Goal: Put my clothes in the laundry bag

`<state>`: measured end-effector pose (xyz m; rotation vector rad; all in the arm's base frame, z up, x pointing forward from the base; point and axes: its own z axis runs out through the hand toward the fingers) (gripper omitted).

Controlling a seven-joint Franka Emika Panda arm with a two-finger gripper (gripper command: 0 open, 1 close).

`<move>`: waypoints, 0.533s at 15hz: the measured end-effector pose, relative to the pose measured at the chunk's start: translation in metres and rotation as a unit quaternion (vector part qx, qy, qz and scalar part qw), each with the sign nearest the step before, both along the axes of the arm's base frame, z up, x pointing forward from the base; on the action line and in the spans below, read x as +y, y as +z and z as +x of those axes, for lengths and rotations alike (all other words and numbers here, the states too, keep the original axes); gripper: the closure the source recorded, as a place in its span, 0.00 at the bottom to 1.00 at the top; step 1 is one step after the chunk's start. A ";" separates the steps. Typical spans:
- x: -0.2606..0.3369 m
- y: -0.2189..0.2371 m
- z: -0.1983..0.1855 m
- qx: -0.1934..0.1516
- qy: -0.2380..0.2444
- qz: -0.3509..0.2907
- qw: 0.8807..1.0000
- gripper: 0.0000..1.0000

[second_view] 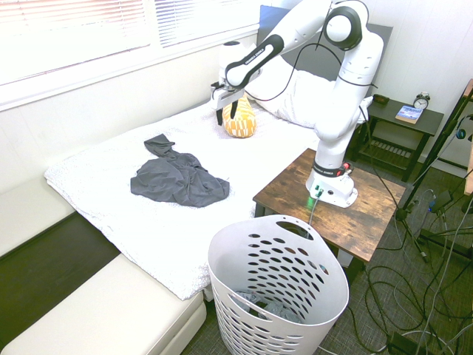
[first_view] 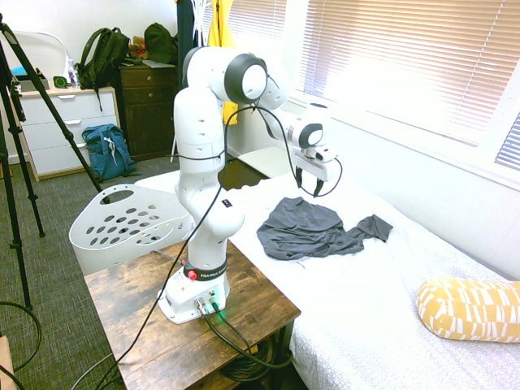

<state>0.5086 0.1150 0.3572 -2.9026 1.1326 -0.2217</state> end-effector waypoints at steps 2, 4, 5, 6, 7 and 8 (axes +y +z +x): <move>0.033 -0.041 0.024 -0.007 0.013 -0.019 1.000 0.00; 0.055 -0.097 0.042 0.000 0.026 -0.026 0.999 0.00; 0.066 -0.124 0.052 0.002 0.031 -0.032 0.999 0.00; 0.079 -0.148 0.062 0.002 0.036 -0.041 0.999 0.00; 0.088 -0.172 0.072 0.001 0.041 -0.049 0.998 0.00; 0.088 -0.204 0.081 0.001 0.044 -0.060 0.997 0.00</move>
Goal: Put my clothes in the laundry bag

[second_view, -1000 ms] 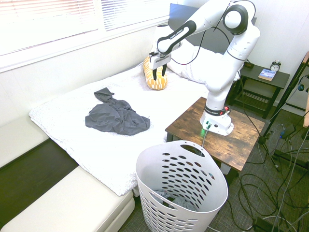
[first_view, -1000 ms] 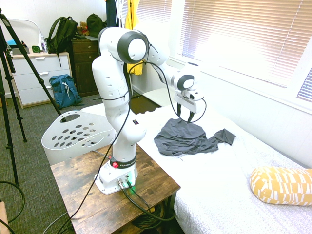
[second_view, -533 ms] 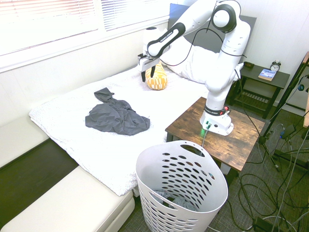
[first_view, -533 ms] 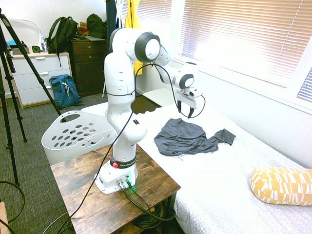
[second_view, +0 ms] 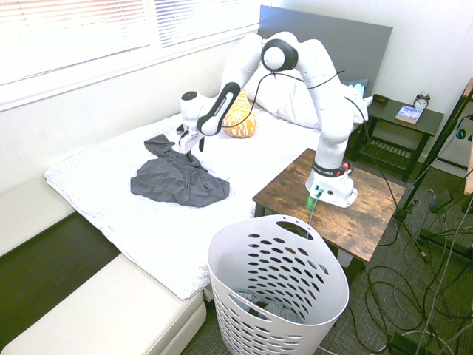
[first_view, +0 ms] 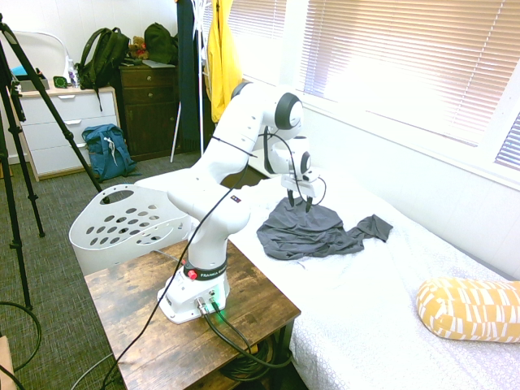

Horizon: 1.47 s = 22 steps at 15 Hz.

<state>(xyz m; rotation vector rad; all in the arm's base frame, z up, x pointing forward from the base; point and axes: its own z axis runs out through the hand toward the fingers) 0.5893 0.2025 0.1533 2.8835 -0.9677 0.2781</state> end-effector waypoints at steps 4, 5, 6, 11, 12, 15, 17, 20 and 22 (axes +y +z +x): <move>-0.022 -0.116 0.028 0.011 -0.003 -0.020 1.000 0.00; -0.026 -0.142 0.033 0.014 -0.004 -0.022 1.000 0.00; -0.032 -0.164 0.041 0.014 -0.005 -0.025 1.000 0.00; -0.048 -0.201 0.077 0.029 -0.012 -0.027 0.999 0.00; -0.049 -0.203 0.078 0.033 -0.013 -0.024 0.999 0.00; -0.051 -0.210 0.078 0.037 -0.021 -0.014 0.999 0.00; -0.056 -0.212 0.077 0.039 -0.030 0.003 0.999 0.00; -0.064 -0.215 0.074 0.036 -0.037 0.031 0.998 1.00; -0.067 -0.215 0.072 0.034 -0.038 0.041 0.998 1.00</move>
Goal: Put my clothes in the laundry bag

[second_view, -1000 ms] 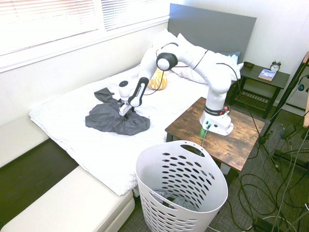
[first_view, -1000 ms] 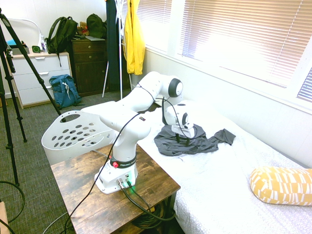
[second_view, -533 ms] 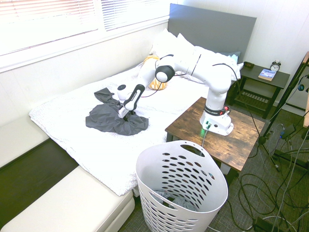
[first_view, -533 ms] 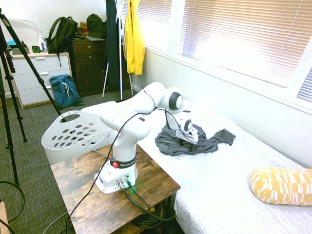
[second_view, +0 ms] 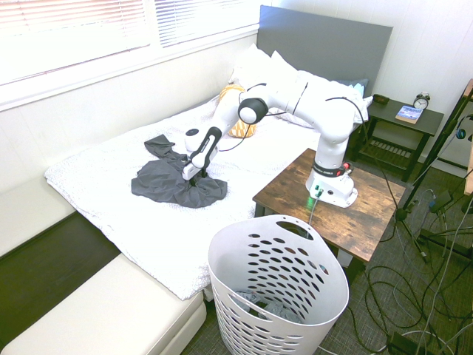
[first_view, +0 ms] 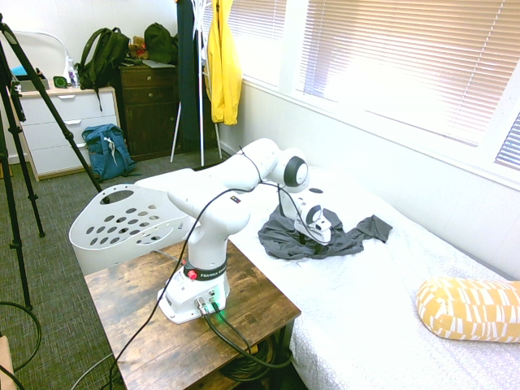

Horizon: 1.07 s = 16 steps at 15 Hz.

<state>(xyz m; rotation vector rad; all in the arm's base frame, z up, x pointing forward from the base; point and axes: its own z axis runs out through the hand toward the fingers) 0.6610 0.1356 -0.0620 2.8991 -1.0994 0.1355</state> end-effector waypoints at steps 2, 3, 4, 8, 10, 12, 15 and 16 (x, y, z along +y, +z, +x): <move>-0.002 0.002 -0.003 -0.001 -0.005 0.008 1.000 1.00; -0.001 0.003 -0.005 -0.002 -0.007 0.012 1.000 1.00; -0.001 0.003 -0.007 -0.004 -0.009 0.016 1.000 1.00; 0.003 0.004 -0.015 -0.006 -0.014 0.027 1.000 1.00; 0.009 0.006 -0.020 -0.004 -0.012 0.029 0.999 1.00; 0.017 0.008 -0.025 0.000 -0.006 0.030 1.000 1.00; 0.027 0.010 -0.033 0.005 0.002 0.029 1.000 1.00; 0.027 0.009 -0.033 0.005 0.004 0.029 1.000 1.00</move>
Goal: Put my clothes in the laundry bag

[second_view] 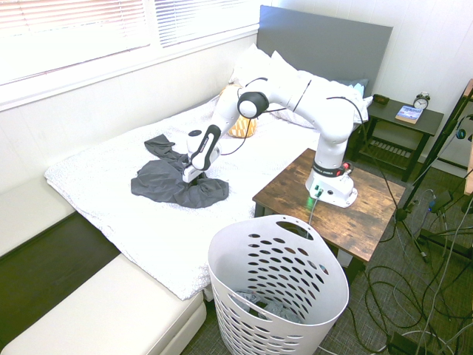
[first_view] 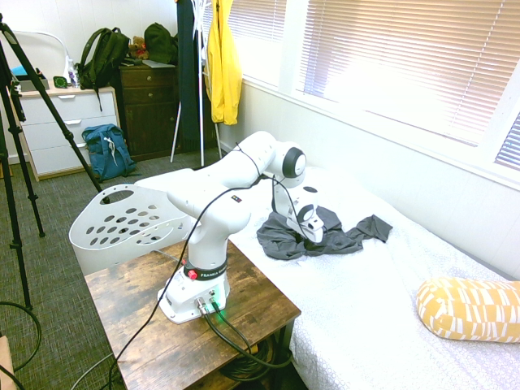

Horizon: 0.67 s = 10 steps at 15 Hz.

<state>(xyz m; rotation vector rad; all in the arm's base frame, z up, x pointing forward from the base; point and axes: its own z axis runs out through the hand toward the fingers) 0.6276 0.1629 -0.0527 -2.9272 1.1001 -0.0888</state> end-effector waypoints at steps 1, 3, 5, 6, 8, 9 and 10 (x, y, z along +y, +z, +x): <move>0.000 -0.001 -0.001 -0.001 0.002 0.001 1.000 1.00; -0.001 -0.002 -0.003 -0.005 0.002 0.003 1.000 1.00; -0.002 -0.002 -0.004 -0.006 0.002 0.005 1.000 1.00; -0.002 -0.001 -0.004 -0.005 0.003 0.006 1.000 1.00; -0.001 0.006 -0.004 -0.007 0.006 0.006 1.000 1.00; 0.002 0.018 -0.004 -0.007 0.008 0.007 1.000 1.00; 0.007 0.036 -0.003 -0.007 0.013 0.007 1.000 1.00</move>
